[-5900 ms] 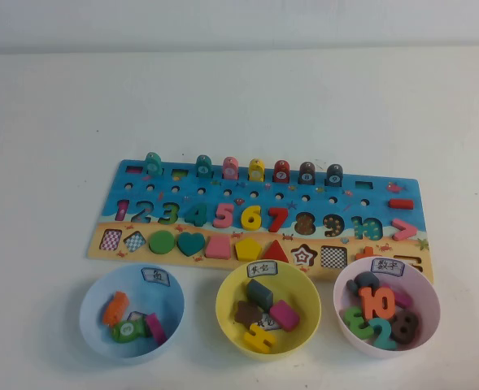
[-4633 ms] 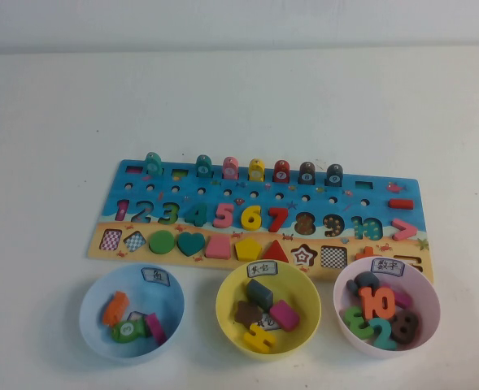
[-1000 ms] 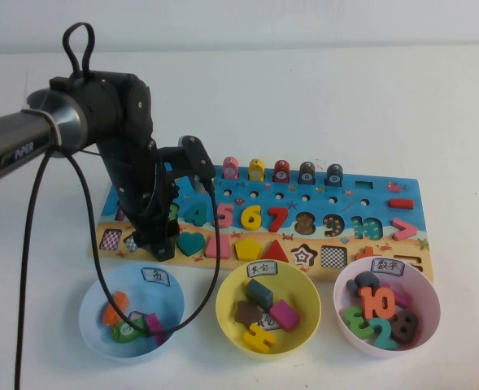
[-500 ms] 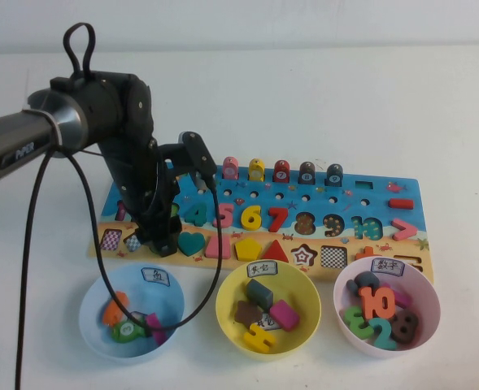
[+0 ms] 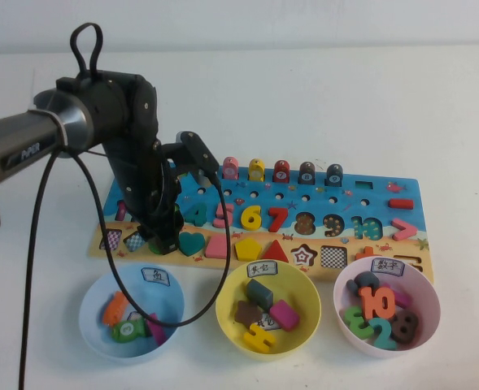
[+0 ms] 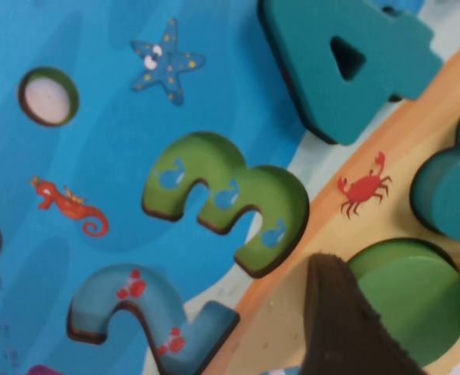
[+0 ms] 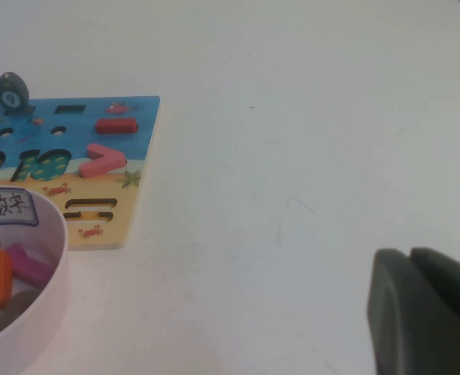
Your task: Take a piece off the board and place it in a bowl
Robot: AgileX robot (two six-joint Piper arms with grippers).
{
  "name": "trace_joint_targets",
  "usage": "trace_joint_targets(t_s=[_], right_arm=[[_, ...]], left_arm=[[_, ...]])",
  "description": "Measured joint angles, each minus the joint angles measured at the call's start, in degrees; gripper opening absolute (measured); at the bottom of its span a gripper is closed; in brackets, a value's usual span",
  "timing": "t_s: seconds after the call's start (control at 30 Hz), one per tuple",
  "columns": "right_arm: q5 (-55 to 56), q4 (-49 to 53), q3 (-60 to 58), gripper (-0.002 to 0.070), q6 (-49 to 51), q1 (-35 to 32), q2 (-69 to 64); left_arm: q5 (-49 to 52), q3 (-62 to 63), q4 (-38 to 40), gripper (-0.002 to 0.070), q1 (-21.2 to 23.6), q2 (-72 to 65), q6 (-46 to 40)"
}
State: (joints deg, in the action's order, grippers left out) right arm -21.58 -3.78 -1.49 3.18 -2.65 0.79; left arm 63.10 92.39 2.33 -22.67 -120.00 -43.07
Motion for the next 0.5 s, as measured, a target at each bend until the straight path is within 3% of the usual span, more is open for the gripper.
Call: trace_joint_targets(t_s=[0.5], right_arm=[[0.0,0.0,0.0,-0.0017,0.0,0.0,0.0]], left_arm=[[0.8,0.3,-0.3,0.0276,0.0,-0.1,2.1]])
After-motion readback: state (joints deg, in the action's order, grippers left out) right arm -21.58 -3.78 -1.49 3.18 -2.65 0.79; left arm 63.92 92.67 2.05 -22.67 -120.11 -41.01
